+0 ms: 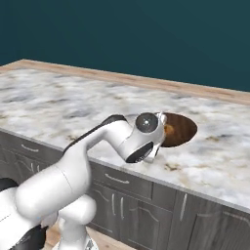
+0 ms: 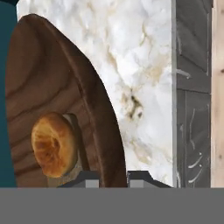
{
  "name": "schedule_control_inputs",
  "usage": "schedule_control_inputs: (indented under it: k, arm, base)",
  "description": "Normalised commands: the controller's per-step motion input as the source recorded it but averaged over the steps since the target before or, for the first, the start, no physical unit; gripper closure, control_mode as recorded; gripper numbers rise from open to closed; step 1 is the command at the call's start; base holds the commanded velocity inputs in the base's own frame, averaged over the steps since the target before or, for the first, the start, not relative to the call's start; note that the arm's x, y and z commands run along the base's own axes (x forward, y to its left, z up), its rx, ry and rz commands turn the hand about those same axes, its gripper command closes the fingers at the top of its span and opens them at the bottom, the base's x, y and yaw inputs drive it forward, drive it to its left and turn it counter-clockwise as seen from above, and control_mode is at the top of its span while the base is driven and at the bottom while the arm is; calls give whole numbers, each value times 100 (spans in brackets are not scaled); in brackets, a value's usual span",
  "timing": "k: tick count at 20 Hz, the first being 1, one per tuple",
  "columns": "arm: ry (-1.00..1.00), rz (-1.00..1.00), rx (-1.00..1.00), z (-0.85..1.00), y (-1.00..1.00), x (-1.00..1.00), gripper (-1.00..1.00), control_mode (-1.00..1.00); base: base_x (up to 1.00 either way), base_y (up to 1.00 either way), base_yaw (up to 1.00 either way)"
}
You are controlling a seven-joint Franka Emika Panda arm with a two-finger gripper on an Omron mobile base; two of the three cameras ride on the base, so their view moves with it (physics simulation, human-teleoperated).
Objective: Pick up the heated bread from the toaster oven and place it in the bowl. Then move the bread bowl to the dining counter.
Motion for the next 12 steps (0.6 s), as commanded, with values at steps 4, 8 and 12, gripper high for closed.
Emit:
schedule_control_inputs:
  k: [4,8,12]
  arm:
    - [28,16,0,-8,85,100,100,-100]
    - [10,17,0,-23,39,90,100,-100]
    - [1,23,0,-40,11,94,100,-100]
  base:
    - [0,0,0]
    - [0,0,0]
    - [0,0,0]
